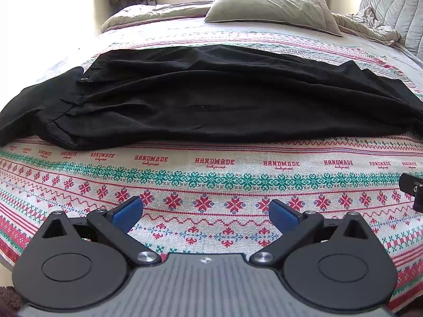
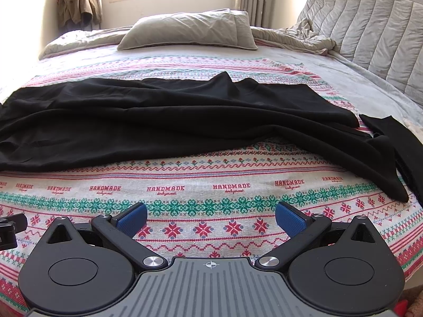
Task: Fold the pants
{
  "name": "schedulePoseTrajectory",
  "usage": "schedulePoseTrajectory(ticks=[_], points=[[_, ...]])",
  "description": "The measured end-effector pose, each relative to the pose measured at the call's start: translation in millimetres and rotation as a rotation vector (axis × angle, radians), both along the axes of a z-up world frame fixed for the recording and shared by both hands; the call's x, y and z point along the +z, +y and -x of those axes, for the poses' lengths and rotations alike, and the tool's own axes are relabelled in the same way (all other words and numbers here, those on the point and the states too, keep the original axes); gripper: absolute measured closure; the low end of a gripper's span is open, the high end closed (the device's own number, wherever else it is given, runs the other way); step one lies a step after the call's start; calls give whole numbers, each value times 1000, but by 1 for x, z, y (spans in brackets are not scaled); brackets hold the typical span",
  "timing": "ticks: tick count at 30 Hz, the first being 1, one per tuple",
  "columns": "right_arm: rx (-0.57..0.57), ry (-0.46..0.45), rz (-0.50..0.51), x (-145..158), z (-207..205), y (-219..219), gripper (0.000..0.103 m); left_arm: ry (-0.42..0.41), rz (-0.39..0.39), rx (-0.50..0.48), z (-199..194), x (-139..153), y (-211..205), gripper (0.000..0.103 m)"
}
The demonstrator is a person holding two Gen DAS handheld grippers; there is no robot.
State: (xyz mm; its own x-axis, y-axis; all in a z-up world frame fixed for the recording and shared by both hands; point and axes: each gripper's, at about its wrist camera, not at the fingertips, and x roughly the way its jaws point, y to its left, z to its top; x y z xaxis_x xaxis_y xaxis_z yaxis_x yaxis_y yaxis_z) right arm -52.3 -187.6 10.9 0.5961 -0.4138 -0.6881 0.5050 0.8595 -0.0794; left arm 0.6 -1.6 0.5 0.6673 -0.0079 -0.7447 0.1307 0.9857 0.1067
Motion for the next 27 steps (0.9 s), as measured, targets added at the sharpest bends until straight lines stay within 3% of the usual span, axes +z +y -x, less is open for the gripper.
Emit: schedulePoseTrajectory(ticks=[27], points=[[-2,6,0,-1,-2,0,0,-3,0,13,-2,-1,6,0]])
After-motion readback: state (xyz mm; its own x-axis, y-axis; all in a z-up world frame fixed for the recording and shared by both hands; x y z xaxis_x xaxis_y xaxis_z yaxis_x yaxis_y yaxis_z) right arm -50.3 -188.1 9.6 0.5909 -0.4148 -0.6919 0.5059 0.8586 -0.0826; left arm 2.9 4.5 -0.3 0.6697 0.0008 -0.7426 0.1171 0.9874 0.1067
